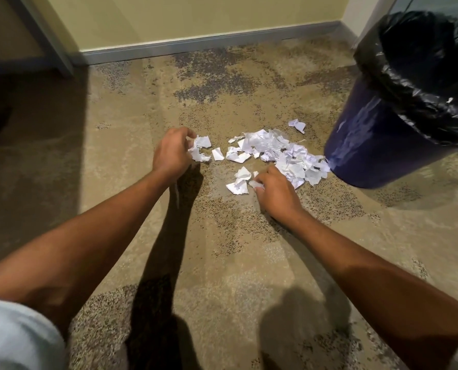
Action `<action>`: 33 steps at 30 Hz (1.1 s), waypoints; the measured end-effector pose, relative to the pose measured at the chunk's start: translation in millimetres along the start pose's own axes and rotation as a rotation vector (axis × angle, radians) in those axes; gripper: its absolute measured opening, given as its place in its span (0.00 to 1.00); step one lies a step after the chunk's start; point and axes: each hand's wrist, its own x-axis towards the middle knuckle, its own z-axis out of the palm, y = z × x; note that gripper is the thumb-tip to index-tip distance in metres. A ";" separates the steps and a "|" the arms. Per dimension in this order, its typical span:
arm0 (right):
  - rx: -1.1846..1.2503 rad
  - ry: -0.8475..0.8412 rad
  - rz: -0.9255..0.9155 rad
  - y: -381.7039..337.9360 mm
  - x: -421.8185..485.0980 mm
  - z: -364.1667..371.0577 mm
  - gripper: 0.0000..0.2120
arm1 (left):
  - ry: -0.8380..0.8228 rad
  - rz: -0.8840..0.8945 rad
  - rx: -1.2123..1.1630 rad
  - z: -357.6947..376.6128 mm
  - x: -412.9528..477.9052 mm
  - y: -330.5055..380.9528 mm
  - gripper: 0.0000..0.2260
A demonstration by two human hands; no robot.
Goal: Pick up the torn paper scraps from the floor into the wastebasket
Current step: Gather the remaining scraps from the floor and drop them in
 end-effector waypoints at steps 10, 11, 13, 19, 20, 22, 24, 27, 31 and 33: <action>0.134 0.049 0.112 4.0 5.2 1.3 0.05 | -0.263 -0.023 0.324 36.2 15.8 -0.9 0.28; 0.168 0.044 0.124 3.1 5.2 -1.1 0.05 | -0.242 -0.009 0.325 37.3 14.4 -1.9 0.26; 0.259 0.041 0.125 -0.3 5.0 -6.5 0.05 | -0.211 0.012 0.315 38.3 12.5 -3.7 0.23; 0.364 0.070 0.027 -26.5 15.3 -2.4 0.04 | -0.190 0.039 0.262 36.3 10.5 -8.2 0.17; 0.325 0.054 0.006 -29.6 18.1 2.9 0.04 | -0.188 0.047 0.250 35.4 9.9 -9.6 0.16; 0.247 -0.023 -0.016 -32.7 22.5 13.8 0.05 | -0.181 0.057 0.224 33.3 7.3 -10.5 0.13; 0.182 -0.097 -0.006 -33.4 24.7 22.0 0.11 | -0.153 0.082 0.205 31.4 3.1 -10.3 0.09; 0.088 -0.134 0.018 -37.0 29.2 25.4 0.26 | -0.137 0.104 0.205 29.8 -5.1 -12.4 0.08; 0.085 -0.112 0.051 -42.6 36.0 24.7 0.38 | -0.188 0.066 0.099 30.2 -12.6 -6.0 0.09; 0.059 -0.145 0.055 -44.9 40.0 23.4 0.45 | -0.205 0.044 0.040 31.0 -12.6 3.4 0.09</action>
